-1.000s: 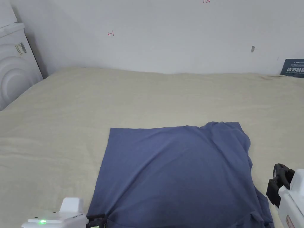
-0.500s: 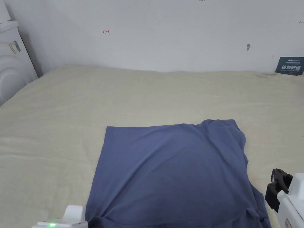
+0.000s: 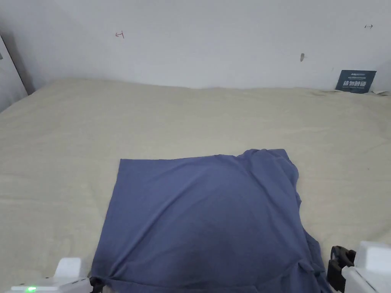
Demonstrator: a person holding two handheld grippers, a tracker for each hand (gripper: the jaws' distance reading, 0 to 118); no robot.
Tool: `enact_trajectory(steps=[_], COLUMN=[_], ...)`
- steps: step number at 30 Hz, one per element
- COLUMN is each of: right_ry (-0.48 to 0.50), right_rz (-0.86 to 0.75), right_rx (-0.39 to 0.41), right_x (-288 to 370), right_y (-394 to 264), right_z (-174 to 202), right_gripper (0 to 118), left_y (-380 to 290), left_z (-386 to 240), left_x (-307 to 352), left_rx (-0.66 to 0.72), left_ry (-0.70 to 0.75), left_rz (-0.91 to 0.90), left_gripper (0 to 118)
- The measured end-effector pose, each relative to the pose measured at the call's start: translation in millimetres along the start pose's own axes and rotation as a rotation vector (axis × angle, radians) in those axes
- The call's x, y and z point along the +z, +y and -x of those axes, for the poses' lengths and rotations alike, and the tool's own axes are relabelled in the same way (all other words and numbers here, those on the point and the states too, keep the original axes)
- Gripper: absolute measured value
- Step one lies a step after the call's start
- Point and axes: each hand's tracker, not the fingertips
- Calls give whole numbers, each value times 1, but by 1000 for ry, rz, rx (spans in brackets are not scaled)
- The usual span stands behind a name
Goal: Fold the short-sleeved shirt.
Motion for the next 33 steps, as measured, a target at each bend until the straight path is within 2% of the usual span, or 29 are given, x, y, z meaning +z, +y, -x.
enact_trajectory(steps=[1, 3, 5, 6, 9, 14, 17, 19, 21, 23, 24, 26, 33], right_ry=[4, 18, 48, 41, 27, -5, -7, -3, -5, -6, 1, 21, 33], right_rz=[25, 71, 153, 171, 199, 257, 282, 286, 288, 289, 291, 287, 211], right_rx=[-5, -21, -36, -54, -60, -5, 7, 5, 12, 12, 4, -25, 17], right_x=[-3, -9, -18, -22, -32, -42, -45, -43, -45, -48, -48, -44, -25], right_y=[-4, -14, -22, -29, -42, -55, -62, -64, -66, -67, -67, -65, -50], right_z=[-2, -5, -8, -10, -13, -1, 1, 5, 7, 4, 3, 2, 1], right_gripper=[25, 68, 88, 94, 94, 94, 89, 67, 38, 23, 9, 7, 6], left_y=[1, 3, 5, 5, 6, 8, 6, 5, 6, 5, 5, 4, 5], left_z=[1, 1, 0, 0, 2, -5, -5, -4, -5, -5, -4, -3, 1], left_x=[2, 4, 6, 6, 1, 2, 0, -1, -1, -2, -3, -3, 0], left_rx=[7, 13, 14, 15, 13, 16, 19, 19, 20, 20, 20, 24, 43], left_ry=[-6, -6, -8, -9, -11, -14, -14, -14, -13, -13, -13, -13, -17], left_rz=[-4, -12, -15, -18, -22, -25, -23, -20, -17, -16, -16, -17, -30], left_gripper=[2, 2, 2, 2, 2, 2, 2, 2, 2, 2, 2, 2, 2])
